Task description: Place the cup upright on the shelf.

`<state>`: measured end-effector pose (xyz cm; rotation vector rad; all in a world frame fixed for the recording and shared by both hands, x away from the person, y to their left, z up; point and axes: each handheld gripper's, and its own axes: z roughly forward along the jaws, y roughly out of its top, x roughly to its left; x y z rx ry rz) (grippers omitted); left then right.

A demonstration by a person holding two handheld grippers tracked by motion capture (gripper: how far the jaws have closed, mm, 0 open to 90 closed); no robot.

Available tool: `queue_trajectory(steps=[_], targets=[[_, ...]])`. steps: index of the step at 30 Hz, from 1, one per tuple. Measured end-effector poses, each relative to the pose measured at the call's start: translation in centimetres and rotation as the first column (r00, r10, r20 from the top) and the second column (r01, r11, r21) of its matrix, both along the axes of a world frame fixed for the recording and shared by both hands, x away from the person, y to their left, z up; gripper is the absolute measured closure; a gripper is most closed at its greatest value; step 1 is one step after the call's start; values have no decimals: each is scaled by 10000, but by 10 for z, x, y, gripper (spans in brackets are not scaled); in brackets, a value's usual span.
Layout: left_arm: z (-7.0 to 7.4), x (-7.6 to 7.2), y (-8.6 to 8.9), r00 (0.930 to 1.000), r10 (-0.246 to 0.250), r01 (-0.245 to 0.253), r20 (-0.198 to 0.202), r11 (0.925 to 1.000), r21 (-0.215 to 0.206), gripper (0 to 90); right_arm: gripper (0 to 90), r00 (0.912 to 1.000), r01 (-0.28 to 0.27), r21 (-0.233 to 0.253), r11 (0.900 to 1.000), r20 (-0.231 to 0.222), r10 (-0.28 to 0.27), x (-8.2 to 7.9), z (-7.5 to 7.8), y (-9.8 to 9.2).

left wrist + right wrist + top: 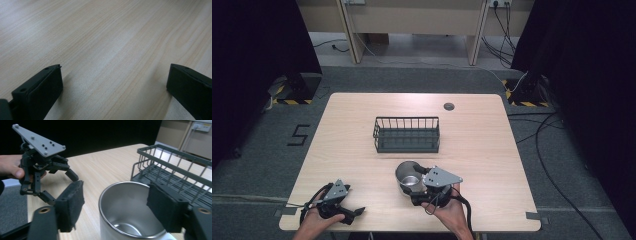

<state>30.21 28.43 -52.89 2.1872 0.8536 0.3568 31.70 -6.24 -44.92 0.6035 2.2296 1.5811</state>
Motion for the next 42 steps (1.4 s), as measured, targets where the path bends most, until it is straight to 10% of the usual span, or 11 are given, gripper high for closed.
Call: queue_trajectory(steps=[19, 42], targets=[[0, 0, 0, 10000, -2, 2, 1, 10000, 0, 0, 152, 9969, 780, -282, 9966, -41, -781, 6, -12, -6], [0, 0, 0, 10000, -7, 7, 2, 10000, 6, 0, 38, 9967, 413, -450, 9981, -683, -443, 34, -26, 17]])
